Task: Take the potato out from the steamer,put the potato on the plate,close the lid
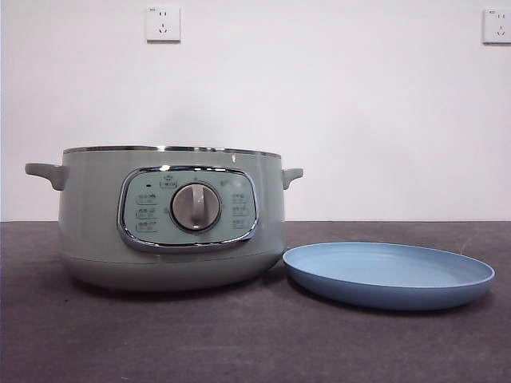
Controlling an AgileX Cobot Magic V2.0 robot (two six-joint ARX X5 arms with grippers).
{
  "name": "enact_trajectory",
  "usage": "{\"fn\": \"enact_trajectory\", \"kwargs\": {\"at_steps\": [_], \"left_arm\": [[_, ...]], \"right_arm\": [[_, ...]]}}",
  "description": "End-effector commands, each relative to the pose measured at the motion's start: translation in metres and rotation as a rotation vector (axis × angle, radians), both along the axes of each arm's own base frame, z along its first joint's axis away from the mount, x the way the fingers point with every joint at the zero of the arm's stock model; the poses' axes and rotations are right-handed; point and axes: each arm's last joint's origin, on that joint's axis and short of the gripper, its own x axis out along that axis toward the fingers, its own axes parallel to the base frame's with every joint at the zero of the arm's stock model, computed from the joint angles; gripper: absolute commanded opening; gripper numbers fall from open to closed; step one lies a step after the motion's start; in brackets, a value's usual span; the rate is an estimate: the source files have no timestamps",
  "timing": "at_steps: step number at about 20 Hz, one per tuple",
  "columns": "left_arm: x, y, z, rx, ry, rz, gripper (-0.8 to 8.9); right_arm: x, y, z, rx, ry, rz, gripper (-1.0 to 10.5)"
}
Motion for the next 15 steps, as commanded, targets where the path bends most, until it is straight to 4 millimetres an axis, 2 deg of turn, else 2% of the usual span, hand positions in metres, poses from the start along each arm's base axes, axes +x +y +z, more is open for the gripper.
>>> {"fn": "enact_trajectory", "kwargs": {"at_steps": [1,4,10,15], "left_arm": [[-0.001,-0.002,0.009,-0.035,-0.070,-0.067,-0.08],[0.008,-0.008,0.006,-0.043,-0.054,-0.121,-0.08],[0.026,-0.018,-0.002,-0.041,-0.001,-0.185,-0.08],[0.037,-0.025,-0.008,-0.039,0.031,-0.226,-0.08]], "right_arm": [[-0.006,-0.012,-0.001,-0.020,0.043,-0.033,-0.1],[-0.013,-0.027,-0.004,-0.043,0.107,-0.085,-0.1],[-0.007,-0.040,-0.003,-0.001,0.133,-0.177,-0.1],[0.019,-0.039,-0.020,-0.027,0.209,-0.247,-0.1]]}}
